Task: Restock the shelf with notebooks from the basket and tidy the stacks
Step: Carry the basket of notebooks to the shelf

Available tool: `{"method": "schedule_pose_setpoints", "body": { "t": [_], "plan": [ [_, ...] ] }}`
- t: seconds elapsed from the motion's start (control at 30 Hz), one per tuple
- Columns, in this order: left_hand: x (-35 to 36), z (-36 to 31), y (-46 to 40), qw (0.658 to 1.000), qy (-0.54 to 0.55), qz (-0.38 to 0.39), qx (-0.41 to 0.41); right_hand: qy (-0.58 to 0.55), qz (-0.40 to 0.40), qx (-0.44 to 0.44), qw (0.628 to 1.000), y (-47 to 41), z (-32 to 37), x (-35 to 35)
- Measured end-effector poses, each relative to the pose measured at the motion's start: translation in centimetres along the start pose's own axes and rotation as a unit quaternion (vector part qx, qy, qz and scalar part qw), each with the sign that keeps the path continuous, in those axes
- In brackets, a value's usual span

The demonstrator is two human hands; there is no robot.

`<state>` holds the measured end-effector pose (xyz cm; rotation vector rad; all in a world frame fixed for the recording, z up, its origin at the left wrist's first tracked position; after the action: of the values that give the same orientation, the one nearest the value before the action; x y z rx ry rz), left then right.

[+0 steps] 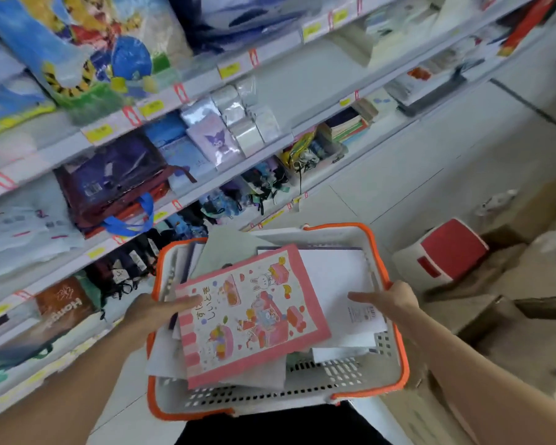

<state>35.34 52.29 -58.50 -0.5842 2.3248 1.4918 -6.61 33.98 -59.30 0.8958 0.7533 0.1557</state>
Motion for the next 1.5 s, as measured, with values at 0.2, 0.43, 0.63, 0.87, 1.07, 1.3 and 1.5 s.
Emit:
{"method": "schedule_pose_setpoints", "body": {
  "t": [0.2,0.43,0.63,0.87,1.07,1.3,1.5],
  "plan": [
    [3.3,-9.7,-4.6,0.999,0.041,0.014,-0.005,0.045,-0.018,-0.008,0.999,-8.1,9.0,-6.1],
    [7.1,-19.7,-8.6,0.999,0.014,0.005,-0.042,0.055,0.000,-0.011,0.998,-17.0,16.1,-12.2],
    [11.6,-26.9,-10.2,0.995,-0.005,-0.036,-0.090,0.071,0.057,-0.024,0.996,-27.5,20.4,-16.0],
    [17.5,-30.9,-10.8,0.990,0.006,-0.076,-0.119,0.146,0.074,-0.062,0.985,-36.0,26.6,-20.7],
    [22.1,-33.3,-11.7,0.987,0.050,-0.061,-0.137,0.197,0.039,-0.063,0.978,-39.7,29.3,-24.6],
    [25.7,-35.4,-13.4,0.989,0.076,-0.028,-0.126,0.218,0.007,-0.078,0.973,-42.5,31.3,-26.9],
    [27.9,-36.2,-15.1,0.989,0.085,-0.035,-0.117,0.232,0.035,-0.082,0.969,-45.6,32.3,-27.0]
  ]
}}
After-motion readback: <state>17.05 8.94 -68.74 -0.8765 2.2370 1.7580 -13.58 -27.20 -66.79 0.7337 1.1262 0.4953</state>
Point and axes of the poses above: each hand's wrist, its own y-axis away from the middle knuckle, its own x-axis out of the palm, z = x × y, the point moved 4 cm from there along -y, towards the middle knuckle, and after that the axes turned 4 degrees about -y, right-handed, at the moved point
